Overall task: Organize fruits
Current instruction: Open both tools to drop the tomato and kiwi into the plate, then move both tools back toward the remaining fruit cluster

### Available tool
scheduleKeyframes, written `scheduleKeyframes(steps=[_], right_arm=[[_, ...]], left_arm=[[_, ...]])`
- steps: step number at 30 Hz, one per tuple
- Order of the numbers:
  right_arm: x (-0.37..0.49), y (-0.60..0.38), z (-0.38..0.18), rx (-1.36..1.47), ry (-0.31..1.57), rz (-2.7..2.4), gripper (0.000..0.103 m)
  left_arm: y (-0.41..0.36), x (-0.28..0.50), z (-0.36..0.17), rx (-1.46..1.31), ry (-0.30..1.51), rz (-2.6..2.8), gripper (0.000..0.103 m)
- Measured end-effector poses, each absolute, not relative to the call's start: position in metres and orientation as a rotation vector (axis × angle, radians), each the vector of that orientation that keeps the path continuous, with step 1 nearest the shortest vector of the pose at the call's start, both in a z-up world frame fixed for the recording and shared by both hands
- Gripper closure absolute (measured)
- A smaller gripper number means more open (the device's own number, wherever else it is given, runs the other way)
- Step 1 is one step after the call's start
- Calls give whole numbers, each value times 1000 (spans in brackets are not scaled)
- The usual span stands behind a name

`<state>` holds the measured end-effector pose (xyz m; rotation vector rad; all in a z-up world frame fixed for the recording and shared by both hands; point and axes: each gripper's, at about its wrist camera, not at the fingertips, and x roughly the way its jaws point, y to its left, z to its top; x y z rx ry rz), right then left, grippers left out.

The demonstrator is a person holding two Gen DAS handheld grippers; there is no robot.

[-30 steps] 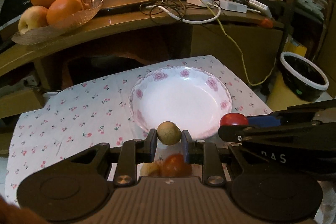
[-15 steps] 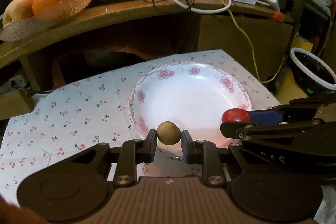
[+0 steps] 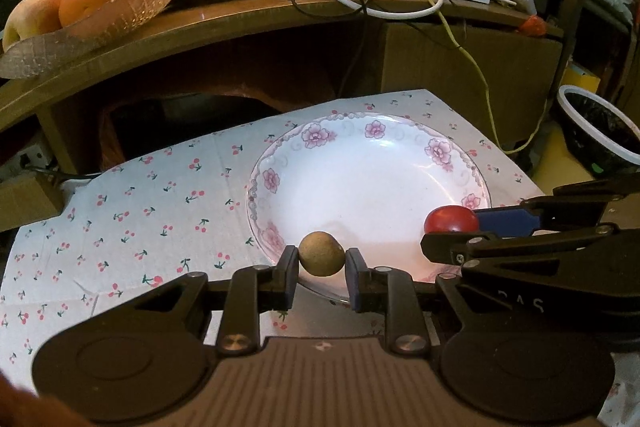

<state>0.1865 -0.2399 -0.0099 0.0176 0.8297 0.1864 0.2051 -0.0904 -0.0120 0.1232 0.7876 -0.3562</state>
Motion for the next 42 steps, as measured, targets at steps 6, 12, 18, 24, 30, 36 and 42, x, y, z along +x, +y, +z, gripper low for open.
scheduleKeyframes(steps=[6, 12, 18, 24, 30, 36, 42], right_arm=[[186, -239, -11, 9, 826, 186, 67], [186, -240, -10, 10, 821, 186, 67], [183, -246, -5, 21, 806, 173, 66], [180, -249, -1, 30, 801, 177, 63], [174, -252, 1, 26, 801, 186, 63], [166, -256, 4, 26, 800, 198, 63], [157, -251, 4, 9, 811, 230, 62]], left_arm=[[-89, 206, -12, 119, 790, -354, 71], [-90, 204, -11, 119, 787, -357, 70], [-88, 201, -3, 110, 770, -362, 70], [-87, 196, 1, 108, 766, -371, 69], [-85, 188, 5, 121, 764, -388, 67], [-78, 174, 7, 150, 767, -397, 65], [-66, 159, 9, 161, 780, -407, 65]])
